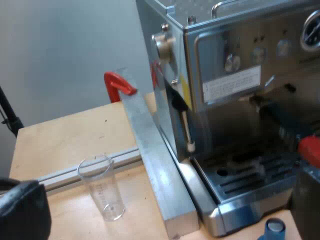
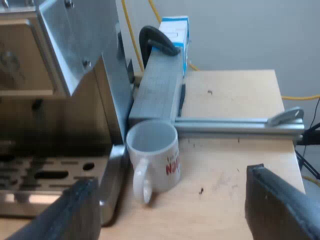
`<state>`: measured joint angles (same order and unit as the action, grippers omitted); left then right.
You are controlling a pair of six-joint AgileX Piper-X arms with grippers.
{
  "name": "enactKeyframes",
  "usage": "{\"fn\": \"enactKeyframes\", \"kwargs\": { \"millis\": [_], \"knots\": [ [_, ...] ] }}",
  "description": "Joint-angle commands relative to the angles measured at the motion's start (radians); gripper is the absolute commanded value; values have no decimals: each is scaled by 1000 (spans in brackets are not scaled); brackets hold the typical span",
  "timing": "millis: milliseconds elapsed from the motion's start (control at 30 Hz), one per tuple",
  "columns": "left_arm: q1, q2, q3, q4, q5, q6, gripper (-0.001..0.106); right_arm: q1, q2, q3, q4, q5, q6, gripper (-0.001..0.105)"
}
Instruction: Put the handle in the coffee machine
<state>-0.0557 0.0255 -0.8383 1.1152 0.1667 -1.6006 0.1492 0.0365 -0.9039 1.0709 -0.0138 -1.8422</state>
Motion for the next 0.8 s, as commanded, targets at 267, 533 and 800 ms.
{"fn": "enactKeyframes", "kwargs": {
  "millis": [267, 533, 800],
  "knots": [
    [49, -182, 78, 101, 52, 22, 105, -7, -91, 71, 58, -2, -17, 63],
    [89, -181, 113, 149, 98, 11, 105, -7, -91, 86, 64, -6, -9, 63],
    [89, -179, 187, -44, 93, -22, 105, -7, -91, 123, 11, -6, -9, 63]
  ]
}}
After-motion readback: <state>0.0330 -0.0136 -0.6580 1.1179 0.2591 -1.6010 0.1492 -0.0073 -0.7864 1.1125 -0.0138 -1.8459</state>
